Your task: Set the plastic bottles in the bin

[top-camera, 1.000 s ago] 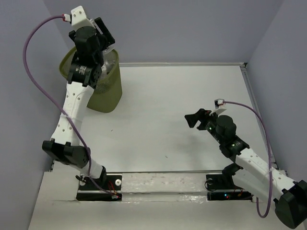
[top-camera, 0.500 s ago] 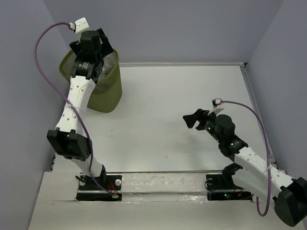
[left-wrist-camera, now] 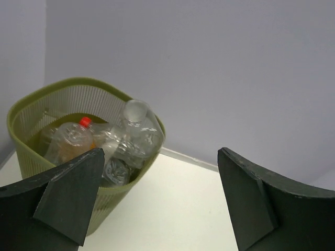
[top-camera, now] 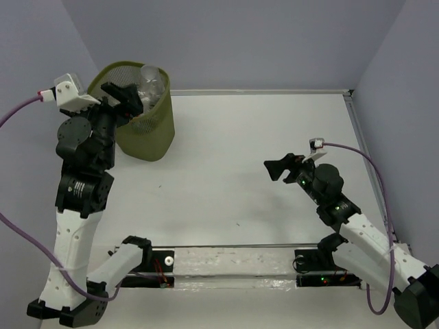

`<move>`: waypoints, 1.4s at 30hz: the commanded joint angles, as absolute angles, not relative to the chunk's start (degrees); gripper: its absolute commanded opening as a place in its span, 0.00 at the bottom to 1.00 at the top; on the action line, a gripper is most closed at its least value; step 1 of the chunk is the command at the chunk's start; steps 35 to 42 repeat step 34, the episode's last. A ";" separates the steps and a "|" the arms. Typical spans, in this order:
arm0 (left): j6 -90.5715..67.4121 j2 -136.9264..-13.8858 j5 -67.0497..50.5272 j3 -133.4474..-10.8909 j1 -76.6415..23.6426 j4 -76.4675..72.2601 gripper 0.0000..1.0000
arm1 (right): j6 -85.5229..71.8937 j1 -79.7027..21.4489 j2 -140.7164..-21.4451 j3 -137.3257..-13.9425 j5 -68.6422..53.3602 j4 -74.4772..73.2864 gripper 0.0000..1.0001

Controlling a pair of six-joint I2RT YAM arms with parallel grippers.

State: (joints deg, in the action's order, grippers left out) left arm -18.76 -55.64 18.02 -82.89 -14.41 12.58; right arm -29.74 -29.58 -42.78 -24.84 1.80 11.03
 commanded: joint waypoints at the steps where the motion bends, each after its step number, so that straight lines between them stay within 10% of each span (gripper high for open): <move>1: -19.51 -49.50 7.23 -76.48 -14.59 9.85 0.99 | -25.85 -29.27 -40.35 -31.11 3.95 10.37 0.92; 14: -11.52 -26.99 -8.89 -57.85 -14.76 11.86 0.99 | -21.18 -29.27 -36.38 -46.84 1.59 4.57 1.00; 42: -17.67 -30.41 -15.65 -57.13 -14.77 3.07 0.99 | -15.91 -29.27 -33.92 -49.75 -2.20 4.04 1.00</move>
